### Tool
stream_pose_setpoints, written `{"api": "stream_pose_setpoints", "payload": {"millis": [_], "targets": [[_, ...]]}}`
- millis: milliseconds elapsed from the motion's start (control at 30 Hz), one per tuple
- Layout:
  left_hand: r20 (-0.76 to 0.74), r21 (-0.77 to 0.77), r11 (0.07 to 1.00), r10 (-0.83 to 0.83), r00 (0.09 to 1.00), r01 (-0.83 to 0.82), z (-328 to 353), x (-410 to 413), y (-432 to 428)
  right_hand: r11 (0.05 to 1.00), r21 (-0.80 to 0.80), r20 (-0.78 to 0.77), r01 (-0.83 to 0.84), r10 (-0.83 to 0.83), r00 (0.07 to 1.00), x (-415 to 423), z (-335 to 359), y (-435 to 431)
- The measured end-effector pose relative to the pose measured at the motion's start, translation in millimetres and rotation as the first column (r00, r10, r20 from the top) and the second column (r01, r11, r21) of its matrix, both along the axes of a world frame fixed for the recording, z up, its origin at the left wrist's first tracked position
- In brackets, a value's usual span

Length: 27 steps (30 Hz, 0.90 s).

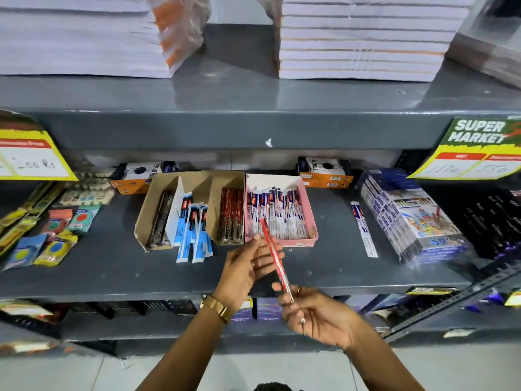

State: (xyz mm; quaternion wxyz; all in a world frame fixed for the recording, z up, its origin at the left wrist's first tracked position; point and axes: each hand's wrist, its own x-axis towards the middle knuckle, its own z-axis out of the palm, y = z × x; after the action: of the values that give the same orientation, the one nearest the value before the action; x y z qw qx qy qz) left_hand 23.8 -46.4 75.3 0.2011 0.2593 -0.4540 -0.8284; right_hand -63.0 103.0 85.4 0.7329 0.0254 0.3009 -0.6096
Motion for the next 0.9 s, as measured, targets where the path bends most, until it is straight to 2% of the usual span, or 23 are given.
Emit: {"api": "stream_pose_setpoints", "payload": {"millis": [100, 167, 233, 367, 533, 667, 900], "targets": [[-0.035, 0.053, 0.999, -0.002, 0.999, 0.004, 3, 5, -1, 0.999, -0.033, 0.186, -0.016, 0.022, 0.982, 12, -17, 5], [-0.021, 0.057, 0.997, 0.045, 0.999, -0.044, 0, 9, -1, 0.999, -0.026, 0.241, -0.018, 0.024, 0.97, 17, -23, 7], [0.034, 0.035, 0.995, 0.096, 0.995, -0.097, -5, 14, -3, 0.999, 0.037, 0.141, -0.034, 0.029, 0.99, 22, -27, 8], [0.205, -0.04, 0.994, 0.11, 0.973, -0.104, -12, 20, -5, 0.974, 0.227, -0.239, 0.022, 0.034, 0.971, 27, -30, 9], [0.281, -0.099, 0.993, 0.092, 0.955, -0.067, -16, 25, -3, 0.976, 0.212, -0.525, 0.055, 0.066, 0.849, 29, -21, 16], [0.272, -0.098, 0.994, 0.065, 0.96, -0.039, -15, 24, 2, 0.966, 0.25, -0.591, 0.065, 0.099, 0.801, 33, -22, 17], [0.261, 0.082, 0.994, -0.085, 0.962, 0.065, -16, 28, -2, 0.947, 0.302, -0.616, 0.109, 0.107, 0.781, 35, -28, 20]]}}
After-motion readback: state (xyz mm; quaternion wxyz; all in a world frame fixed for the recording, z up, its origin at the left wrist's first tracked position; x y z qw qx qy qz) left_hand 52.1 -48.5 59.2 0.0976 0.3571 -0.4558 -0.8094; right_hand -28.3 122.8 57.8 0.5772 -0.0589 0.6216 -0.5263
